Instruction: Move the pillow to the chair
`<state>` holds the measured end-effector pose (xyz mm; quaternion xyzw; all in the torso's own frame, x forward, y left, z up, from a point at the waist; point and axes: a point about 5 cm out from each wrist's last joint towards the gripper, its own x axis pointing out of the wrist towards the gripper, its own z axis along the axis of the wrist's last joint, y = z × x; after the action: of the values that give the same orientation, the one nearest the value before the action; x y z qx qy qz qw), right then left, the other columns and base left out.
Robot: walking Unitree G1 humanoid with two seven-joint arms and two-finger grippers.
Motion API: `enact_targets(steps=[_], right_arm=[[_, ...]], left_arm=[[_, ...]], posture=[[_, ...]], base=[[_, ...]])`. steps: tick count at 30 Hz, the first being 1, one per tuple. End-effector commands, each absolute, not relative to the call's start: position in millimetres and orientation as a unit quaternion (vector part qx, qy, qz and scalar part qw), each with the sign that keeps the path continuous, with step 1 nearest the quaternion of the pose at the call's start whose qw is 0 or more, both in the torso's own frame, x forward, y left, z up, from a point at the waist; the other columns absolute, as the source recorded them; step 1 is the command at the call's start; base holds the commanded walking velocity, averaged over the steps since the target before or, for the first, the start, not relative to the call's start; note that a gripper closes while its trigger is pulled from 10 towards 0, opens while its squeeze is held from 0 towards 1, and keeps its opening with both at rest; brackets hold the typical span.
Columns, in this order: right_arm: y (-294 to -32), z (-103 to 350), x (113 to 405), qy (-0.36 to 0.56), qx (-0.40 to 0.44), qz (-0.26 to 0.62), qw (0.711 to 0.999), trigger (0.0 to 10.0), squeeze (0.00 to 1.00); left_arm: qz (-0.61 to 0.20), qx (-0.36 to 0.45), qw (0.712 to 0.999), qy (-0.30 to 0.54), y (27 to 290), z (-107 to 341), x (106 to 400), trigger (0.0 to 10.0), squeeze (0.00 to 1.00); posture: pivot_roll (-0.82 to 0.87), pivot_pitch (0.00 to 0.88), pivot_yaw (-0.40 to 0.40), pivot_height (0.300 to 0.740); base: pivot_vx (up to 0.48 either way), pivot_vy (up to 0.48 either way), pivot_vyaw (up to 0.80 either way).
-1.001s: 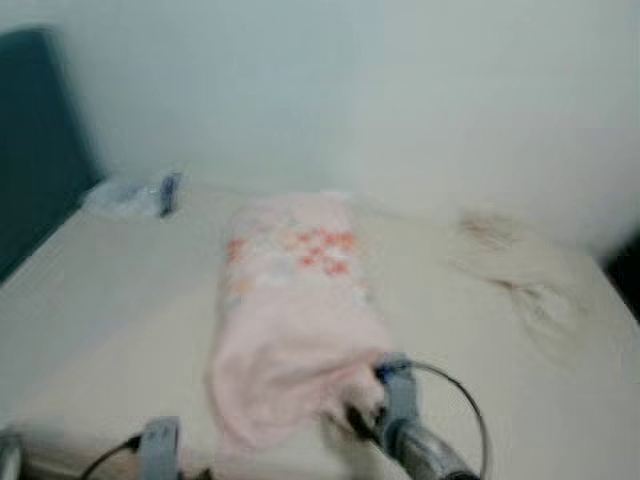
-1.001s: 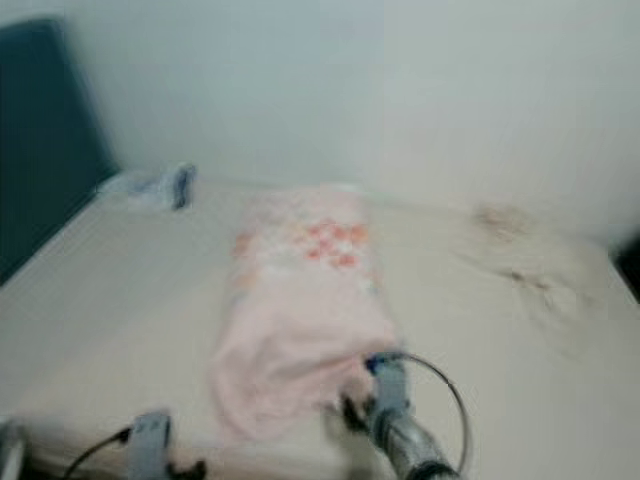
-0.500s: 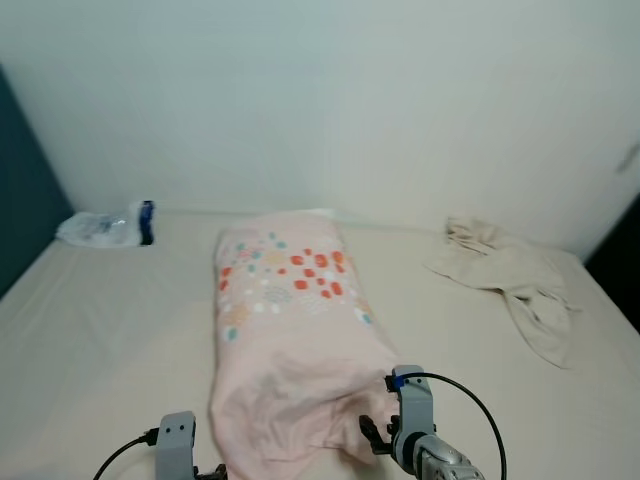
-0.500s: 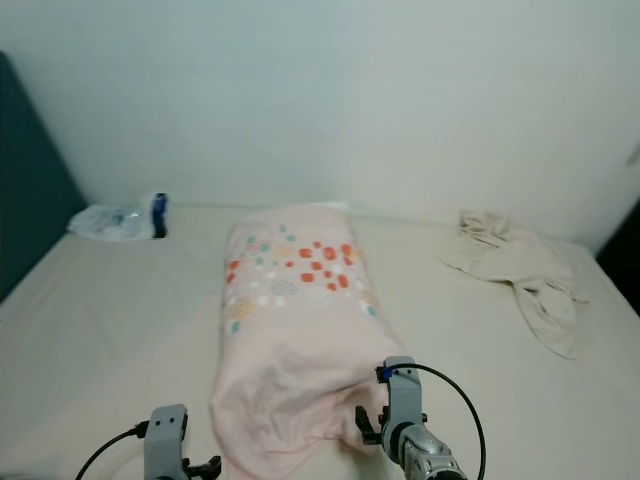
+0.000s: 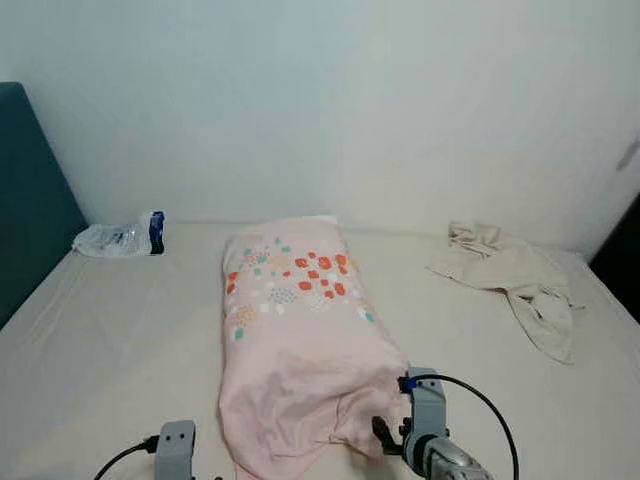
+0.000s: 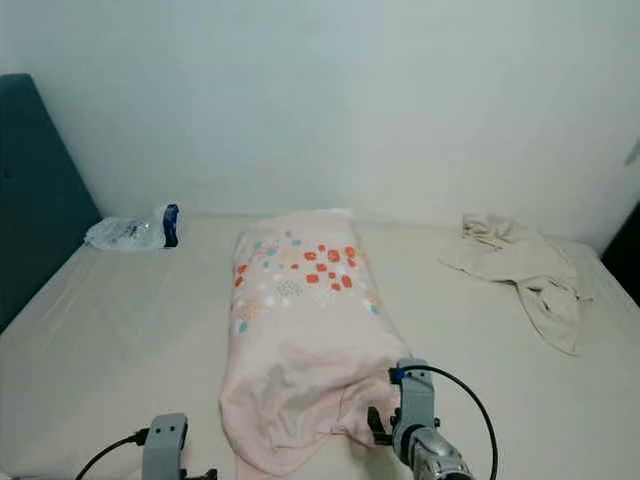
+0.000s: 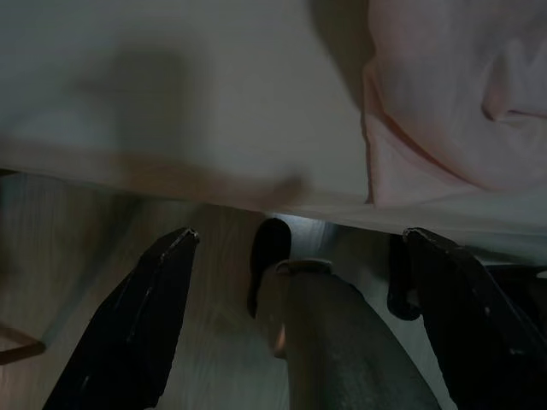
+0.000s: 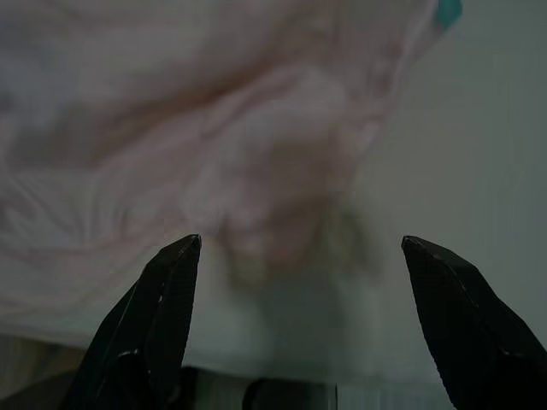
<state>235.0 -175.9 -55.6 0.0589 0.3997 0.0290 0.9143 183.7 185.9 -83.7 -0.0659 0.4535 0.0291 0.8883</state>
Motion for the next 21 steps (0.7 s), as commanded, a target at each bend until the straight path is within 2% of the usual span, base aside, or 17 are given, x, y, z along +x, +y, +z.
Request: enact_targets(steps=[1,3,11,14,21], right_arm=[[-174.5,-64.4,222.2,0.427,0.056,0.026,0.902,10.0,0.00],[-174.1,-75.4,203.9,0.460,0.028,0.036,0.887,10.0,0.00],[-176.4,-90.6,172.8,0.502,0.012,0.040,0.864,10.0,0.00],[-178.5,-96.4,158.9,0.522,-0.002,0.044,0.852,10.0,0.00],[-178.8,-97.1,157.0,0.525,-0.005,0.043,0.850,10.0,0.00]], left_arm=[[0.026,-0.060,0.883,0.465,185.3,-86.1,179.5,10.0,0.00],[0.026,-0.060,0.882,0.467,185.8,-86.3,178.9,10.0,0.00],[0.029,-0.058,0.882,0.467,187.5,-86.6,177.8,10.0,0.00],[0.030,-0.052,0.884,0.464,188.7,-86.2,178.0,10.0,0.00],[0.018,-0.044,0.889,0.455,186.5,-83.5,184.0,10.0,0.00]], posture=[[0.02,0.000,-0.034,0.740],[0.03,0.000,-0.035,0.740],[0.03,0.000,-0.031,0.740],[0.03,0.000,-0.031,0.740],[0.03,0.000,-0.026,0.740]], base=[[-0.322,0.000,0.00],[-0.324,0.000,0.00],[-0.343,0.000,0.00],[0.000,0.000,0.00],[0.000,0.000,0.00]])
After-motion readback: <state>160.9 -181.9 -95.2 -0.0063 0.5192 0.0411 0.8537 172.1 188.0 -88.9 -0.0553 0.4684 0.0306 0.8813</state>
